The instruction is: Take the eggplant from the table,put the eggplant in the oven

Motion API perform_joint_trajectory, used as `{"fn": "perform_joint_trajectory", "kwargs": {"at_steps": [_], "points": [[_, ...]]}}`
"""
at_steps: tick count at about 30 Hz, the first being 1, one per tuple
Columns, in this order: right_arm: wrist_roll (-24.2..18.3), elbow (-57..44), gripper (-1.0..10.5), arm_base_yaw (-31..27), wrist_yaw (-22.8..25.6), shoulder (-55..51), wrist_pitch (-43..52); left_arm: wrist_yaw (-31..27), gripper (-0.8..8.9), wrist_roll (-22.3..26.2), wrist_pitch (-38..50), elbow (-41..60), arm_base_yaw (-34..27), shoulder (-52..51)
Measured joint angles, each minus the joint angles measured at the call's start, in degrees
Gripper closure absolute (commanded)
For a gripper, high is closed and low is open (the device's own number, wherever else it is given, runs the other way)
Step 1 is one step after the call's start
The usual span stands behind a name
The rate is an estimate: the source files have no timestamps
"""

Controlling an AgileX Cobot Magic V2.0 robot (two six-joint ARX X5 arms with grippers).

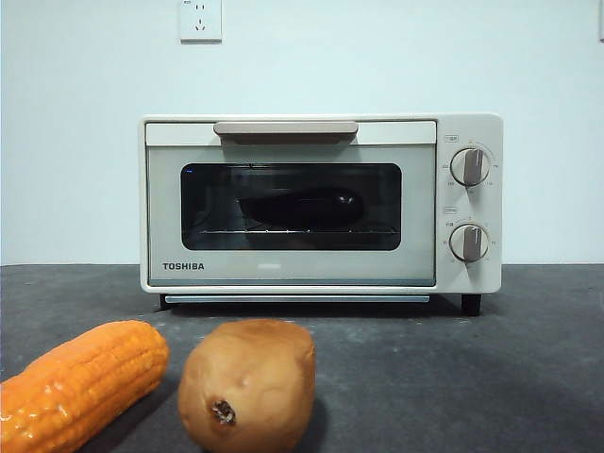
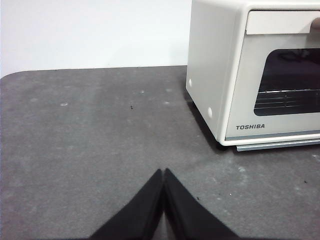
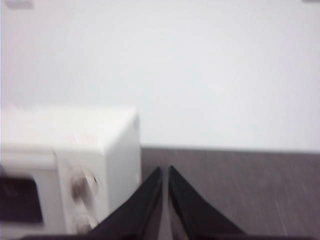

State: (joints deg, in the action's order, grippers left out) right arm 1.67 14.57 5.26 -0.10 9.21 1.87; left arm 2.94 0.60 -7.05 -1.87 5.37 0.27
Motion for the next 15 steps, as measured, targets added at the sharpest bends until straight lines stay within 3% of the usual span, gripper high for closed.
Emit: {"fn": "perform_joint_trajectory", "kwargs": {"at_steps": [5, 11, 15], "points": [[0.0, -6.91, 9.4, -5.4, -4.2, -2.56, -1.01, -0.02, 8.1, 0.0, 0.0, 0.0, 0.0, 0.0], [0.0, -13.68, 9.4, -5.46, -4.2, -5.88, -1.22, -0.02, 8.1, 0.0, 0.02, 0.0, 0.0, 0.0], [0.0, -13.68, 9.4, -5.46, -4.17, -6.25, -6.82, -0.02, 8.1, 0.07, 0.0, 0.0, 0.0, 0.0]]}}
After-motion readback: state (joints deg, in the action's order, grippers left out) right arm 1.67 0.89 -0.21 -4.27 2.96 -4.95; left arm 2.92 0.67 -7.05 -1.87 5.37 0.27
